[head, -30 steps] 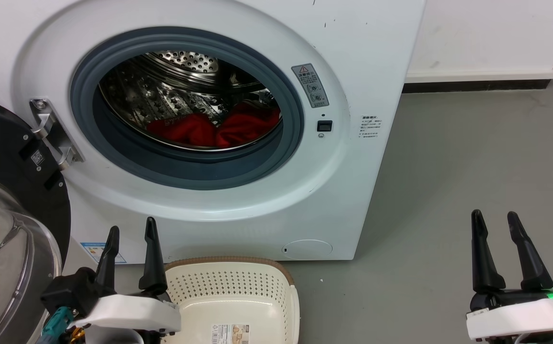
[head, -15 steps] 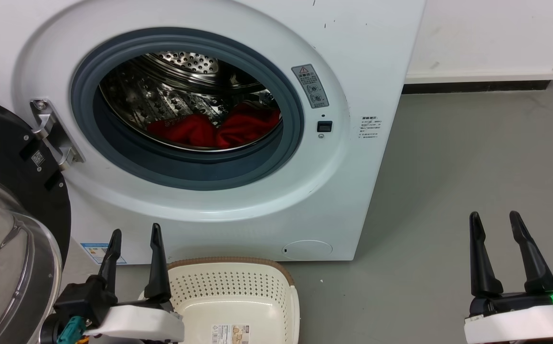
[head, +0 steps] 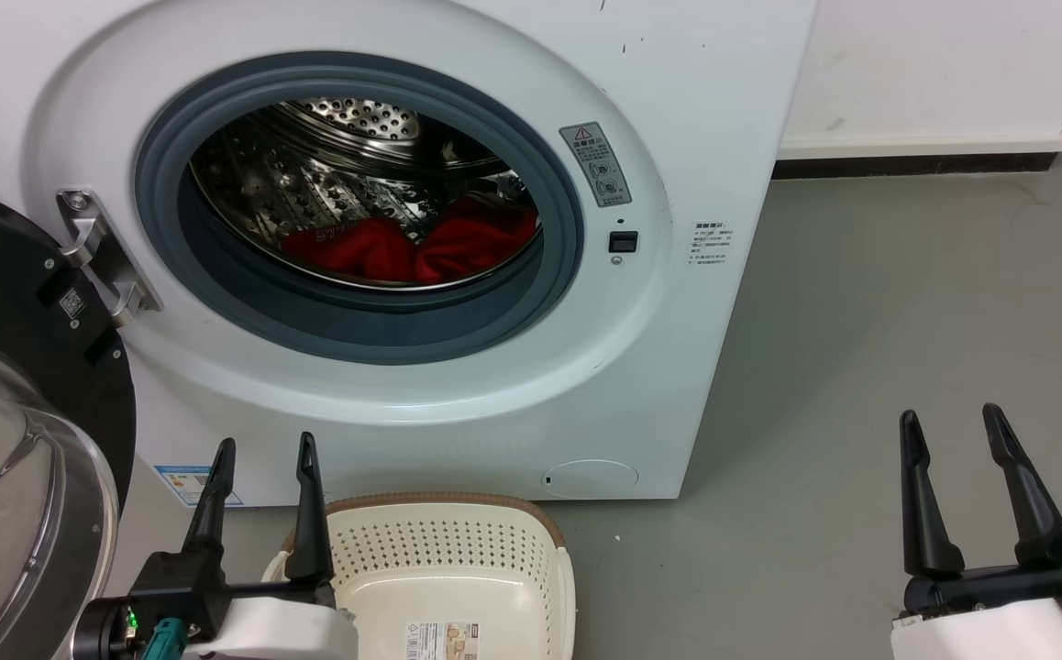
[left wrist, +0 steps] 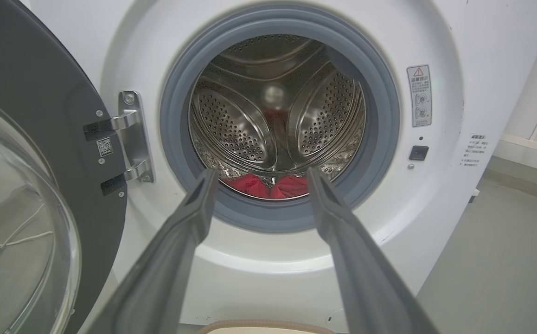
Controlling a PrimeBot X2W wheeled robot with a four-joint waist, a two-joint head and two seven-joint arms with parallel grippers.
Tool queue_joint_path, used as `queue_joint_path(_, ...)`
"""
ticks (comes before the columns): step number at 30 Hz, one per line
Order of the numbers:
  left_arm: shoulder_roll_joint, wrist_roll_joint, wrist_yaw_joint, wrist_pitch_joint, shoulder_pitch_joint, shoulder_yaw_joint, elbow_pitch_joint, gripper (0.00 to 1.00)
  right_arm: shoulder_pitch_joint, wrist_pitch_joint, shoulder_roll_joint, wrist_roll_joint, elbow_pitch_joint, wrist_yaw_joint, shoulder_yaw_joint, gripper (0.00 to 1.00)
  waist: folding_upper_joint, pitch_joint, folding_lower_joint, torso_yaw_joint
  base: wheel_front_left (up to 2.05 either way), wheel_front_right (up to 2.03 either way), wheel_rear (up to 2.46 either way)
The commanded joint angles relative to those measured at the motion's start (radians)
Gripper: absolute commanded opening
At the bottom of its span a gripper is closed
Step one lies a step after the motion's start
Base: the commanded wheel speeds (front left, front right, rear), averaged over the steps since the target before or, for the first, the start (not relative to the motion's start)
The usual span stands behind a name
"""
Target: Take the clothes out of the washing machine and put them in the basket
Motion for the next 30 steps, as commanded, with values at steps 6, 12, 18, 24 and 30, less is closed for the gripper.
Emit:
queue_joint_path(6, -0.007, 0.060, -0.007, -0.017, 0.013, 0.004, -0.010, 1.00, 0.016, -0.018, 0.000, -0.053, -0.021, 0.000, -0.002, 1.00, 0.0000, 0.001, 0.0000, -0.001, 0.00, 0.00, 0.00)
queue_joint_path(12, -0.011, 0.102, -0.014, -0.029, 0.016, 0.007, -0.011, 1.00, 0.020, -0.029, 0.000, -0.088, -0.031, 0.000, -0.004, 1.00, 0.0000, 0.004, 0.0000, -0.002, 0.00, 0.00, 0.00)
queue_joint_path(18, -0.017, 0.139, -0.017, -0.039, 0.020, 0.013, -0.010, 1.00, 0.022, -0.038, 0.000, -0.124, -0.037, 0.000, -0.005, 1.00, 0.0000, 0.005, 0.0000, -0.003, 0.00, 0.00, 0.00)
queue_joint_path(24, -0.021, 0.130, -0.026, -0.036, 0.021, 0.022, 0.002, 1.00, 0.021, -0.037, 0.000, -0.110, -0.032, 0.000, -0.007, 1.00, 0.0000, 0.000, 0.0000, 0.000, 0.00, 0.00, 0.00)
queue_joint_path(30, -0.026, 0.100, -0.048, -0.036, 0.025, 0.040, 0.022, 1.00, 0.024, -0.037, 0.000, -0.103, -0.028, 0.000, -0.006, 1.00, 0.0000, -0.004, 0.0000, 0.000, 0.00, 0.00, 0.00)
